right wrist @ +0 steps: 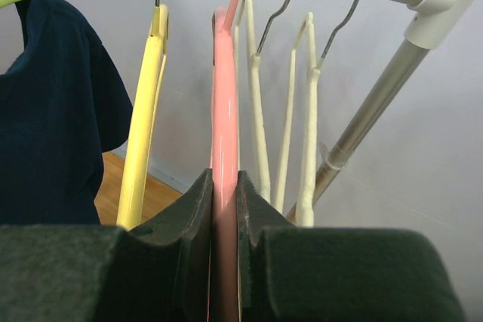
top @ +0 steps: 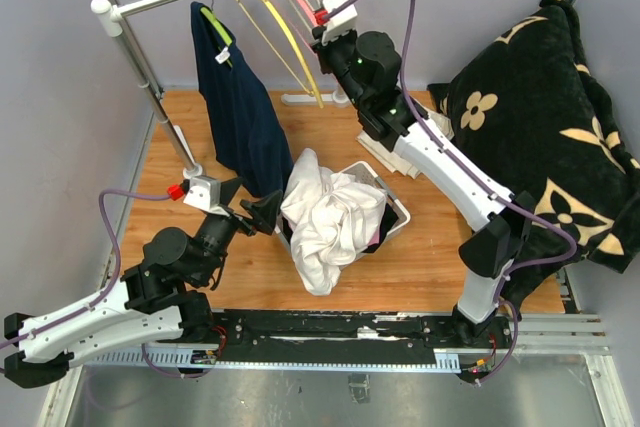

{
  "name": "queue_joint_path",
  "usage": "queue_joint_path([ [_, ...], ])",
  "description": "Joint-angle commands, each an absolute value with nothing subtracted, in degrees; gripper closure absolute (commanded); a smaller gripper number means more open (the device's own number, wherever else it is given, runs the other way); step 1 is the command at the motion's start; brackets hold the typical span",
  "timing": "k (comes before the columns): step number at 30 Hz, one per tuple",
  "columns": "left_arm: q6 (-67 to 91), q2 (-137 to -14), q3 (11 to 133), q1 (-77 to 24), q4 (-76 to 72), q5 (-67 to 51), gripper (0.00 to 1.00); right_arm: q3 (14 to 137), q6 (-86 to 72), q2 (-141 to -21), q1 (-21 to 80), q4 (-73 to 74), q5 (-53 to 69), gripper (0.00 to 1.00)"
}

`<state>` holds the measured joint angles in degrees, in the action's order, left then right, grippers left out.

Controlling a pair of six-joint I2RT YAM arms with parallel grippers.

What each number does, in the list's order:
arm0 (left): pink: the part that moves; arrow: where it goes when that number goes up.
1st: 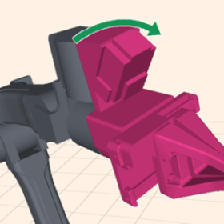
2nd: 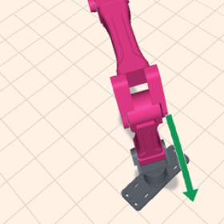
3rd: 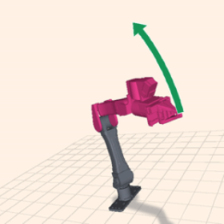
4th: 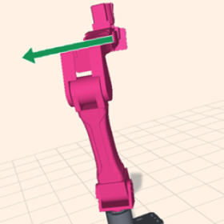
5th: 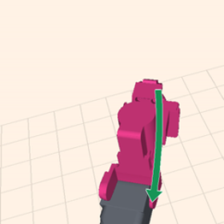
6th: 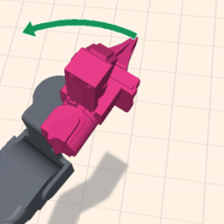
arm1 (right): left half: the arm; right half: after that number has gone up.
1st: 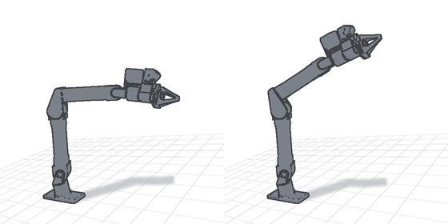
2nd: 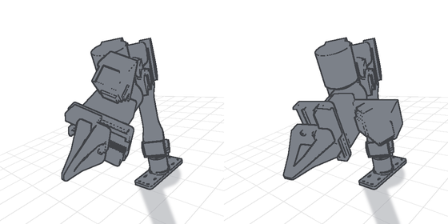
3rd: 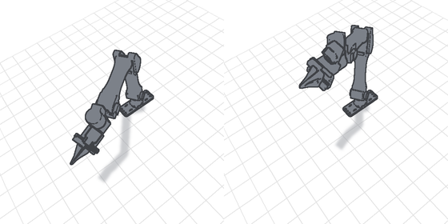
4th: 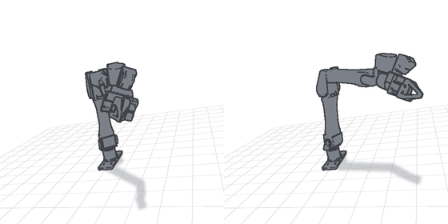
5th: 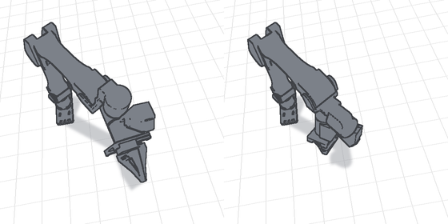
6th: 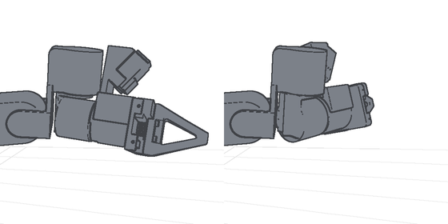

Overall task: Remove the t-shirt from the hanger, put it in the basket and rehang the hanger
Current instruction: Place the hanger on the clothesline.

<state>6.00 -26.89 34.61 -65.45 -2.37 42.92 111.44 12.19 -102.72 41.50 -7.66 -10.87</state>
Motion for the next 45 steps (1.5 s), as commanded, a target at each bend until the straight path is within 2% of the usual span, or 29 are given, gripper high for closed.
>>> queue_joint_path([
  [1, 5.65, -26.76, 36.43, -65.92, -2.4, 45.49, 0.0, 115.08, 10.35, -104.06, 40.44, -10.17, -8.89, 0.99],
  [7, 5.86, -26.98, 36.88, -65.92, -2.42, 46.41, 0.0, 113.85, 9.41, -104.19, 40.24, -9.84, -8.83, 0.97],
  [8, 5.81, -27.03, 36.95, -65.92, -2.33, 46.53, 0.0, 113.34, 9.34, -103.9, 40.22, -9.84, -8.9, 0.93],
  [11, 5.62, -26.99, 37.08, -65.92, -2.44, 47.29, 0.0, 111.87, 9.45, -102.35, 40.2, -9.8, -9.42, 0.71],
  [13, 5.36, -27.03, 37.33, -65.96, -2.61, 47.83, 0.0, 110.71, 9.84, -100.82, 40.2, -9.93, -9.78, 0.6],
  [18, 4.51, -27.8, 38.29, -65.92, -2.09, 46.94, 0.0, 107.06, 10.93, -95.54, 40.25, -9.95, -10.14, 0.44],
  [24, 5.46, -29.67, 39.49, -65.94, -0.62, 46.32, 0.0, 100.87, 9.99, -87.1, 40.21, -10.68, -7.63, 0.39],
  [27, 6.61, -30.69, 40.44, -65.93, 0.87, 46.51, 0.0, 101.65, 8.39, -85.09, 40.17, -7.03, -2.51, 0.4],
  [32, 7.73, -30.21, 40.06, -65.92, 0.69, 44.91, 0.0, 103.88, 2.23, -85.53, 40.28, -2.88, 6.12, 0.43],
  [39, 9.36, -29.25, 39.81, -65.94, 2.16, 42.55, 0.0, 107.52, -4.02, -89.35, 41.84, -0.6, 8.86, 0.48],
  [42, 10.08, -28.45, 39.26, -65.95, 2.26, 42.62, 0.0, 108.41, -2.43, -90.59, 43.82, -0.56, 8.29, 0.46],
  [45, 10.9, -27.82, 38.73, -65.96, 2.5, 42.76, 0.0, 109.4, 0.03, -92.13, 46.67, -0.29, 6.01, 0.4],
])
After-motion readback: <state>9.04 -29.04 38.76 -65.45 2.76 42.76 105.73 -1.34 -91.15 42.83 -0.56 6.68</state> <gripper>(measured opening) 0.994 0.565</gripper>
